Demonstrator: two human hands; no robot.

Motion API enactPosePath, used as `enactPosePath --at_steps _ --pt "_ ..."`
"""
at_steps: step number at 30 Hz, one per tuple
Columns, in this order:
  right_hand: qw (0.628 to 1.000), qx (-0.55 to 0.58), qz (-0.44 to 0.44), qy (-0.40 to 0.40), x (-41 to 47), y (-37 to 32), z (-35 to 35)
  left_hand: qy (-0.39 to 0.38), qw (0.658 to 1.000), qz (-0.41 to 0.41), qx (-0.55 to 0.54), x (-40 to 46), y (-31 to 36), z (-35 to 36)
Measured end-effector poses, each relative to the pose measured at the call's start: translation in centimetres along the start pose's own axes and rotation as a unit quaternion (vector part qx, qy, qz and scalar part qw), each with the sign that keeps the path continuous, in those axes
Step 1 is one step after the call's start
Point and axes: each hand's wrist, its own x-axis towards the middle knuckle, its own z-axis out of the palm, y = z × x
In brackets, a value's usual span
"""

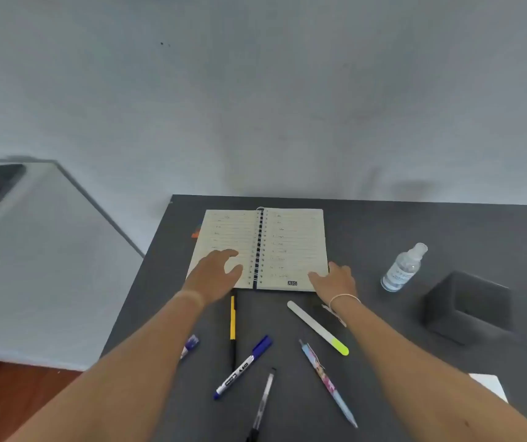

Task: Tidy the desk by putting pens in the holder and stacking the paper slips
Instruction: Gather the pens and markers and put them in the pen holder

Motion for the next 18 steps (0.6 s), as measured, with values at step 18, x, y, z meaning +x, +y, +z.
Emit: enactPosePath --at_steps 18 --pt "0.992 -0.035 0.013 0.123 -0.4 -1.9 2.3 -0.055 0.997 0.008 -0.046 4.8 -3.1 -0.2"
